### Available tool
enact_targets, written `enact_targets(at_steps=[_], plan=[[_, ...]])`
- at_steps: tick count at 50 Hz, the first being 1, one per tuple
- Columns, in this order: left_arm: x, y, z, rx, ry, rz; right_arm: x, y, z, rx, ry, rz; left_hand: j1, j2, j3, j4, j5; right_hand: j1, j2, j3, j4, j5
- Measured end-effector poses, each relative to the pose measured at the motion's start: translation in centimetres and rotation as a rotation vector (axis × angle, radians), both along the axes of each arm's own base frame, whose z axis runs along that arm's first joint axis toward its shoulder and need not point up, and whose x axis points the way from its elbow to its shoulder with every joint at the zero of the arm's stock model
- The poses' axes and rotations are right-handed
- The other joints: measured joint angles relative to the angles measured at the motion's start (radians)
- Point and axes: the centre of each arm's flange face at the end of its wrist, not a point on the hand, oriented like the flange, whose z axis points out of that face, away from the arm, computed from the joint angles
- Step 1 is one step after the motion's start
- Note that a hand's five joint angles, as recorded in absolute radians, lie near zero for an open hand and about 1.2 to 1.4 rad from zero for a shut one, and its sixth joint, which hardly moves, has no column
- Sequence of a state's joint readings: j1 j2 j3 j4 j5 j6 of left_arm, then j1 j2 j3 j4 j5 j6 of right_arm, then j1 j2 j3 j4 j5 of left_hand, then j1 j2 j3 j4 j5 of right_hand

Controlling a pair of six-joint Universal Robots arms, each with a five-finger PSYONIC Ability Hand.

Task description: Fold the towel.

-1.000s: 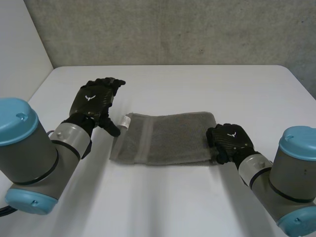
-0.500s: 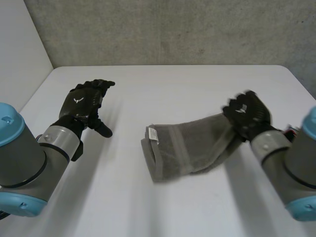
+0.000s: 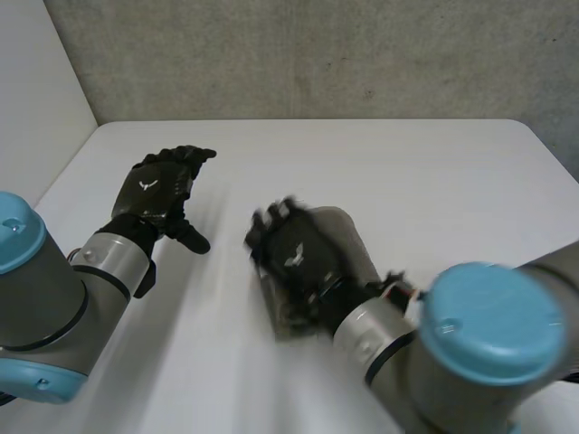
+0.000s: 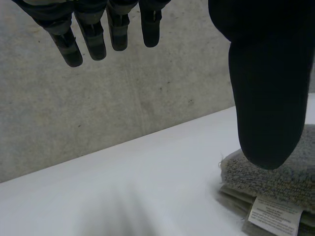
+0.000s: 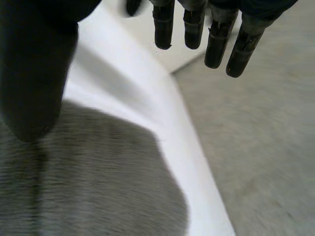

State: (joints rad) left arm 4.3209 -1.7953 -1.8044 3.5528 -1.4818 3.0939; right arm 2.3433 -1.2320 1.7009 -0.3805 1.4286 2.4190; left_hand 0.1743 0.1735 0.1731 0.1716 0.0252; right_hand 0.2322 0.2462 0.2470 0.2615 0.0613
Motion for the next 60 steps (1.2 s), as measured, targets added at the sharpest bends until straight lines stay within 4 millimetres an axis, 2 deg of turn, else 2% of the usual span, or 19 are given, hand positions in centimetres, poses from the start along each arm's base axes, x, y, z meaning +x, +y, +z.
enact_targets(at_steps=[6, 10, 14, 18, 20, 24, 30, 33, 36, 38, 40, 42, 43, 45, 48, 50, 53, 56, 60], plan=[[-0.9, 0.2, 0.4, -0.014, 0.014, -0.027, -2.8, -3.1, 3.8, 0.123, -0.252, -0.126, 0.0, 0.0, 0.0, 0.0, 0.0, -0.004, 0.0, 0.0, 0.0, 0.0], [-2.2, 0.3, 0.7, -0.022, 0.051, -0.061, -4.7, -5.5, 4.6, 0.223, -0.344, -0.21, 0.0, 0.0, 0.0, 0.0, 0.0, -0.004, 0.0, 0.0, 0.0, 0.0], [-3.9, 0.5, 0.7, -0.008, 0.092, -0.103, -5.8, -7.3, 4.5, 0.306, -0.374, -0.262, 0.002, 0.002, 0.002, 0.002, 0.0, -0.004, 0.0, 0.0, 0.0, 0.0], [-6.2, 1.1, -0.3, 0.033, 0.117, -0.163, -6.0, -8.9, 2.8, 0.428, -0.363, -0.286, 0.004, 0.003, 0.003, 0.004, 0.0, -0.004, 0.0, 0.0, 0.0, 0.0], [-7.6, 1.6, -1.5, 0.073, 0.107, -0.195, -5.7, -9.5, 1.2, 0.514, -0.348, -0.291, 0.004, 0.006, 0.007, 0.007, 0.0, -0.004, 0.0, 0.0, 0.0, 0.0], [-8.9, 2.4, -3.9, 0.146, 0.067, -0.222, -5.2, -10.1, -1.4, 0.625, -0.324, -0.296, 0.007, 0.008, 0.009, 0.01, 0.0, -0.004, 0.0, 0.0, 0.0, 0.0], [-9.4, 3.0, -7.0, 0.227, 0.006, -0.209, -4.8, -10.4, -4.8, 0.721, -0.282, -0.311, 0.008, 0.008, 0.009, 0.011, 0.0, -0.004, 0.0, 0.0, 0.0, 0.0], [-9.3, 3.1, -7.7, 0.245, -0.01, -0.199, -4.7, -10.6, -5.6, 0.733, -0.27, -0.316, 0.008, 0.008, 0.009, 0.011, 0.0, -0.004, 0.0, 0.0, 0.0, 0.0], [-9.2, 3.1, -7.5, 0.245, -0.012, -0.192, -4.5, -10.8, -5.1, 0.719, -0.276, -0.316, 0.008, 0.008, 0.009, 0.011, 0.0, -0.004, 0.0, 0.0, 0.0, 0.0], [-9.1, 3.0, -6.8, 0.236, -0.006, -0.189, -4.5, -11.0, -4.1, 0.698, -0.289, -0.312, 0.007, 0.007, 0.008, 0.01, 0.0, -0.004, 0.0, 0.0, 0.0, 0.0], [-9.0, 2.9, -5.6, 0.216, 0.007, -0.187, -4.5, -11.1, -2.2, 0.661, -0.314, -0.303, 0.004, 0.005, 0.007, 0.008, 0.0, -0.004, 0.0, 0.0, 0.0, 0.0], [-8.8, 2.8, -3.2, 0.176, 0.033, -0.183, -4.5, -11.2, 0.7, 0.603, -0.355, -0.288, 0.004, 0.005, 0.007, 0.008, 0.0, -0.004, 0.0, 0.0, 0.0, 0.0], [-8.7, 2.8, -2.6, 0.165, 0.04, -0.182, -4.6, -11.2, 1.5, 0.587, -0.366, -0.284, 0.004, 0.005, 0.007, 0.008, 0.0, -0.004, 0.0, 0.0, 0.0, 0.0], [-8.1, 2.7, 0.7, 0.104, 0.077, -0.172, -4.9, -11.2, 5.0, 0.512, -0.42, -0.273, 0.004, 0.005, 0.007, 0.008, 0.0, -0.004, 0.0, 0.0, 0.0, 0.0], [-7.1, 2.5, 4.1, 0.038, 0.111, -0.154, -5.4, -11.0, 8.5, 0.436, -0.475, -0.281, 0.004, 0.005, 0.007, 0.008, 0.0, -0.004, 0.0, 0.0, 0.0, 0.0], [-5.8, 2.5, 7.6, -0.032, 0.138, -0.128, -6.3, -10.8, 11.8, 0.362, -0.527, -0.311, 0.006, 0.007, 0.007, 0.009, 0.0, -0.004, 0.0, 0.0, 0.0, 0.0], [-3.8, 2.5, 11.7, -0.12, 0.155, -0.082, -7.5, -10.5, 15.0, 0.289, -0.578, -0.37, 0.027, 0.028, 0.029, 0.027, 0.003, -0.004, 0.0, 0.0, 0.0, 0.0], [-2.0, 2.6, 14.9, -0.19, 0.151, -0.025, -8.5, -10.1, 16.8, 0.252, -0.599, -0.434, 0.05, 0.05, 0.05, 0.051, 0.024, -0.004, 0.0, 0.0, 0.0, 0.0], [-0.3, 2.6, 16.9, -0.226, 0.121, 0.038, -9.2, -9.9, 17.7, 0.24, -0.596, -0.499, 0.055, 0.055, 0.055, 0.056, 0.031, -0.004, 0.0, 0.0, 0.0, 0.0]])
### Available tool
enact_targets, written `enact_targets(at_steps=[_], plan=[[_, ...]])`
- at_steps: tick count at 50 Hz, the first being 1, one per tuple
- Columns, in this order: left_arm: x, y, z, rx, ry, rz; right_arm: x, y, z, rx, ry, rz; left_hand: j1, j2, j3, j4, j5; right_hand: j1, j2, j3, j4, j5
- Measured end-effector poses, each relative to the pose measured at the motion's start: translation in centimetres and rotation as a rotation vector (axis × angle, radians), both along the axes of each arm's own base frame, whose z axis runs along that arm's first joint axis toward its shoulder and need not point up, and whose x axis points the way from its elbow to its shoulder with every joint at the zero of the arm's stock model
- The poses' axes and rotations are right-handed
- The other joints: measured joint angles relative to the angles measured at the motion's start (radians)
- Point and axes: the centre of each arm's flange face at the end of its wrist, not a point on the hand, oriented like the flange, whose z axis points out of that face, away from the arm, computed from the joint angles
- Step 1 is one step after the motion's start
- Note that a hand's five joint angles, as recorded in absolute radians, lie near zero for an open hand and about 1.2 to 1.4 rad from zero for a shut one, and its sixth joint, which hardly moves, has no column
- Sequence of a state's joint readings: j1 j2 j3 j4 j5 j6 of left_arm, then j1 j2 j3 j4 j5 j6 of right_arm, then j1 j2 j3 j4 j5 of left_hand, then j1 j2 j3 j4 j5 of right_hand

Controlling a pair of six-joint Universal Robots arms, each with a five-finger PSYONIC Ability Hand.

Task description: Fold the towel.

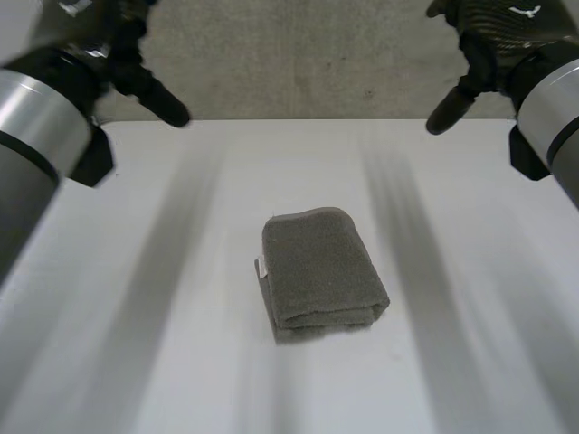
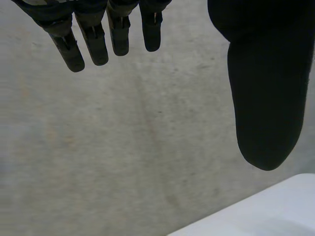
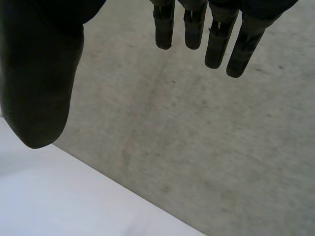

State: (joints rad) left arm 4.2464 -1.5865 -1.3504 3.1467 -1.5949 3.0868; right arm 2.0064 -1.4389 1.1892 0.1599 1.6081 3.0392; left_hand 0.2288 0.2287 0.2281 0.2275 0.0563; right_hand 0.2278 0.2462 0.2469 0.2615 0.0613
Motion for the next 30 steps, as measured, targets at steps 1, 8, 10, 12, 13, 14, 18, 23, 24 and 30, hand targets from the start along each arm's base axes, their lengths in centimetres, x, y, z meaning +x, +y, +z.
enact_targets(at_steps=[1, 8, 10, 12, 13, 14, 18, 23, 24, 30], plan=[[0.4, 0.0, 0.4, -0.001, -0.013, 0.02, -0.2, 0.0, 0.1, 0.005, 0.005, -0.014, 0.001, 0.0, 0.0, 0.0, 0.0, 0.0, 0.0, 0.0, 0.0, 0.0], [1.2, -0.1, 0.6, 0.024, -0.062, 0.061, -0.5, 0.0, 0.1, 0.023, 0.021, -0.046, -0.002, -0.002, -0.002, -0.002, -0.003, 0.0, 0.0, 0.0, 0.0, 0.0], [1.2, -0.2, 0.4, 0.034, -0.069, 0.062, -0.5, 0.0, 0.1, 0.024, 0.022, -0.047, -0.006, -0.006, -0.005, -0.004, -0.008, 0.0, 0.0, 0.0, 0.0, 0.0], [1.2, -0.3, 0.2, 0.043, -0.074, 0.062, -0.5, 0.0, 0.0, 0.025, 0.022, -0.046, -0.01, -0.011, -0.011, -0.01, -0.012, 0.0, 0.0, 0.0, 0.0, 0.0], [1.2, -0.3, 0.1, 0.047, -0.076, 0.06, -0.5, 0.0, 0.0, 0.025, 0.023, -0.045, -0.013, -0.013, -0.013, -0.012, -0.014, 0.0, 0.0, 0.0, 0.0, 0.0], [1.2, -0.3, 0.1, 0.049, -0.077, 0.06, -0.5, 0.0, 0.0, 0.025, 0.023, -0.045, -0.013, -0.014, -0.014, -0.013, -0.015, 0.0, 0.0, 0.0, 0.0, 0.0], [1.1, -0.3, -0.1, 0.055, -0.079, 0.055, -0.4, 0.0, -0.1, 0.025, 0.025, -0.039, -0.031, -0.032, -0.032, -0.031, -0.026, 0.0, 0.0, 0.0, 0.0, 0.0], [1.0, -0.3, -0.3, 0.058, -0.081, 0.052, 0.2, 0.1, -0.6, 0.023, 0.055, 0.013, -0.042, -0.045, -0.044, -0.044, -0.03, 0.0, 0.0, 0.0, 0.0, 0.0], [1.0, -0.3, -0.3, 0.059, -0.081, 0.052, 0.5, 0.2, -1.0, 0.025, 0.073, 0.037, -0.045, -0.045, -0.045, -0.044, -0.03, 0.0, 0.0, 0.0, 0.0, 0.0], [0.9, -0.2, -0.5, 0.061, -0.082, 0.046, 3.3, 0.5, -5.8, 0.089, 0.255, 0.249, -0.046, -0.047, -0.049, -0.048, -0.031, 0.0, 0.0, 0.0, 0.0, 0.0]])
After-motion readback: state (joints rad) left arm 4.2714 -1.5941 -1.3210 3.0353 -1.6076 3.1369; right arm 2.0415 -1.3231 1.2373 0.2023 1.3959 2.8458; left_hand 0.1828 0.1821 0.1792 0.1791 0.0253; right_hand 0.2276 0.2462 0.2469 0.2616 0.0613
